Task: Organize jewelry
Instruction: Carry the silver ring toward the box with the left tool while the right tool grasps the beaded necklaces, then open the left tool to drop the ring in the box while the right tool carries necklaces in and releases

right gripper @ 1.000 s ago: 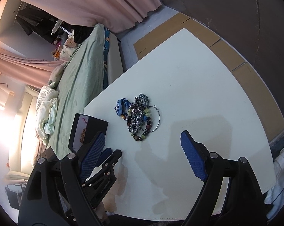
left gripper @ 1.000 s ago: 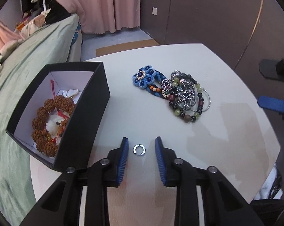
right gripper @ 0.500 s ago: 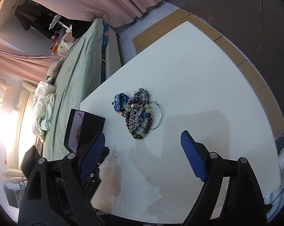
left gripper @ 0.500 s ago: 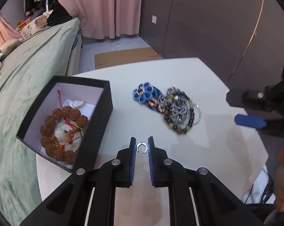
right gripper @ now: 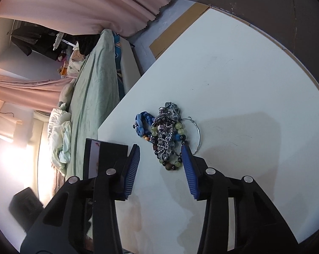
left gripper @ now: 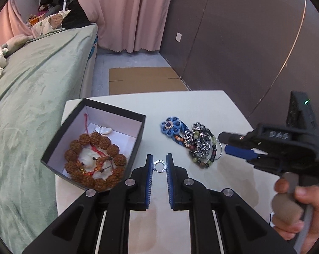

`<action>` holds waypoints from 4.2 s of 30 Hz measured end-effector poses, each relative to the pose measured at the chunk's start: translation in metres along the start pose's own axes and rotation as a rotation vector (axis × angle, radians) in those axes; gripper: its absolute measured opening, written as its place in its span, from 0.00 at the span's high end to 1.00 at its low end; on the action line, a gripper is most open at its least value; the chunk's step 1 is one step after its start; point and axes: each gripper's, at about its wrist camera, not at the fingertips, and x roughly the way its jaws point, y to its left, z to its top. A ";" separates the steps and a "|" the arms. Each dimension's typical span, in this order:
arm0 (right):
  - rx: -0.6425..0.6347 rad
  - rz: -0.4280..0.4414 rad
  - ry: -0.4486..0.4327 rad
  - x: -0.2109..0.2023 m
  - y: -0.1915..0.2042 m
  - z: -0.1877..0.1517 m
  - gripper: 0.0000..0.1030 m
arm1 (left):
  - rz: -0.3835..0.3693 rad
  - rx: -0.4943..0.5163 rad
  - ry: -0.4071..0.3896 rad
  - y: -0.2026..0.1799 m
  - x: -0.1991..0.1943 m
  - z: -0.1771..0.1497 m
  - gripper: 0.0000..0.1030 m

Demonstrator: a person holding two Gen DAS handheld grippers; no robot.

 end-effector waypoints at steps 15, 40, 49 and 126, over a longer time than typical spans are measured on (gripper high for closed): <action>-0.038 -0.130 -0.035 0.029 0.007 -0.003 0.79 | -0.023 -0.064 -0.050 0.031 -0.031 0.005 0.90; -0.148 0.050 -0.238 -0.035 0.049 -0.004 0.95 | 0.013 -0.136 -0.085 0.057 -0.036 0.017 0.90; -0.165 0.152 -0.281 -0.058 0.065 -0.008 0.95 | 0.016 -0.167 -0.081 0.065 -0.027 0.020 0.89; -0.449 0.135 -0.123 0.014 0.185 -0.017 0.94 | -0.012 -0.422 -0.136 0.134 -0.058 0.025 0.08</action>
